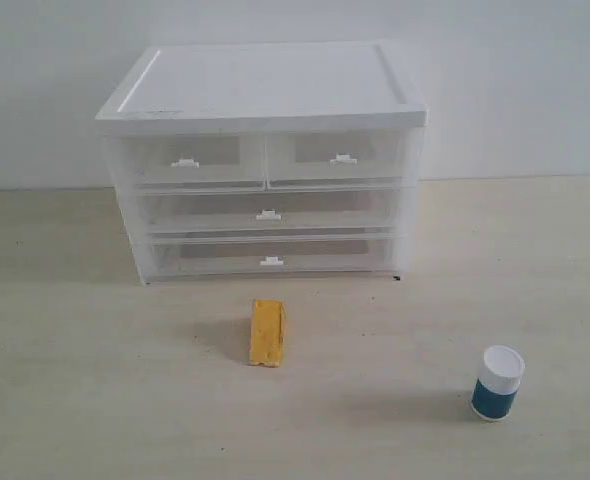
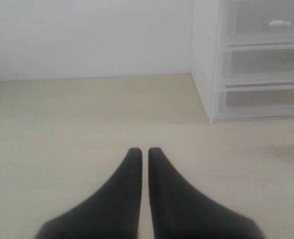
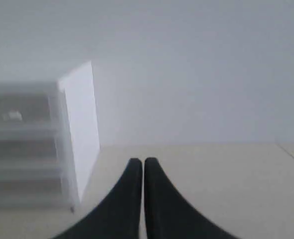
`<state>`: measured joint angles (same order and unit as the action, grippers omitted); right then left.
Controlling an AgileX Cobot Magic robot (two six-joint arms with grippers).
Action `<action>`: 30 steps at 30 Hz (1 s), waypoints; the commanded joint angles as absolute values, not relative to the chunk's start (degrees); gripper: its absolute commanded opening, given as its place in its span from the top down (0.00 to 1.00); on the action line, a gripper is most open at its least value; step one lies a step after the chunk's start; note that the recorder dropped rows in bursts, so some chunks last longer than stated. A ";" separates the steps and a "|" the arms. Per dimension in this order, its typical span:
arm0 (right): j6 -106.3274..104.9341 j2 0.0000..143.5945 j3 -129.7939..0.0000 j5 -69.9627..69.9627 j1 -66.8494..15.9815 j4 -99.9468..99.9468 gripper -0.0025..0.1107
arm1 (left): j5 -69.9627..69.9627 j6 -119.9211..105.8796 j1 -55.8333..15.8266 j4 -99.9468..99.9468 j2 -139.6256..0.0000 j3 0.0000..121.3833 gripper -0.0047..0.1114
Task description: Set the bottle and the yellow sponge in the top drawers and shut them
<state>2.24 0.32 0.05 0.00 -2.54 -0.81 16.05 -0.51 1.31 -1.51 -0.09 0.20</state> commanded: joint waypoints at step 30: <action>2.29 63.82 -28.30 35.67 -8.22 -0.58 0.98 | 15.98 0.00 1.46 -1.12 0.00 0.00 0.92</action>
